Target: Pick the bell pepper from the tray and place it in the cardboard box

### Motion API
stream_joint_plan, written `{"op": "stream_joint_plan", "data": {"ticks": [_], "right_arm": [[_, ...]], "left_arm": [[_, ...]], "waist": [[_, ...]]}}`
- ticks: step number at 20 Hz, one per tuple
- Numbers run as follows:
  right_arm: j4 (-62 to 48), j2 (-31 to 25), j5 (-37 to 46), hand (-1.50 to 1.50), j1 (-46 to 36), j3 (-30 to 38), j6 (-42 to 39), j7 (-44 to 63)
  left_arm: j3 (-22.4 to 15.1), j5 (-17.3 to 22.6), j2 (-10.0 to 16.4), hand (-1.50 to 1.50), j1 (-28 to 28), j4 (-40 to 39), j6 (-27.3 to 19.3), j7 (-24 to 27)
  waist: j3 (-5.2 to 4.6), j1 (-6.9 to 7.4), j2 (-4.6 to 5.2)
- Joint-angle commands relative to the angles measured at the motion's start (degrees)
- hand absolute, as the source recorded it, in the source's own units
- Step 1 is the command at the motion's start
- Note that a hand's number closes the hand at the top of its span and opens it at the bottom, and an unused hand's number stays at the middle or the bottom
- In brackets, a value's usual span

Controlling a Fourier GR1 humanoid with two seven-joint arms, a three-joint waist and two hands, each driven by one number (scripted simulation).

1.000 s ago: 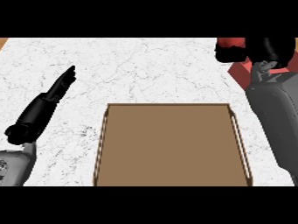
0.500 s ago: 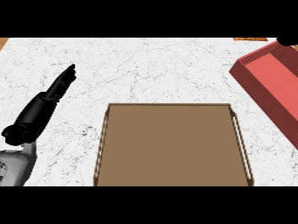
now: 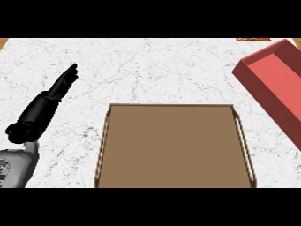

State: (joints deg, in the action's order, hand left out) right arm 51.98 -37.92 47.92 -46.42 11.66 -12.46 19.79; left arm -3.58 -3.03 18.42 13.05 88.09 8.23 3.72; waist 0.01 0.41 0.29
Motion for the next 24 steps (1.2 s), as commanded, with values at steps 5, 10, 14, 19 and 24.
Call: {"op": "stream_joint_plan", "data": {"ticks": [5, 10, 14, 19, 24], "right_arm": [[-12.5, -5.2, -0.5, 1.50, 1.1, 0.1, -8.9, -7.5], [-17.4, -9.1, -3.3, -1.50, 0.7, 0.9, -15.2, -20.0], [-16.5, -8.0, -7.1, -1.50, 2.3, 5.1, -9.2, -27.7], [-16.6, -2.7, -23.3, -1.50, -4.9, 22.6, -3.0, -25.8], [-21.4, -4.2, -31.4, -1.50, -4.5, 33.0, 0.9, -23.2]], "left_arm": [[0.2, -1.3, -0.5, 0.00, 1.5, -1.9, 0.8, 1.2], [0.3, -1.2, -1.3, 0.00, 3.0, -0.6, 0.7, -2.3], [0.5, -1.6, -1.4, 0.00, 0.2, -0.4, 0.9, 0.7], [1.5, -1.3, -0.6, 0.00, 0.1, -1.1, 0.8, 0.3], [1.5, -1.5, -0.6, 0.00, 0.3, -1.5, 1.3, 1.6]], "waist": [[0.01, 0.14, 0.07], [0.06, 0.27, 0.05], [0.07, 0.14, -0.03], [0.27, -0.92, -0.44], [0.11, -0.42, 0.04]]}}
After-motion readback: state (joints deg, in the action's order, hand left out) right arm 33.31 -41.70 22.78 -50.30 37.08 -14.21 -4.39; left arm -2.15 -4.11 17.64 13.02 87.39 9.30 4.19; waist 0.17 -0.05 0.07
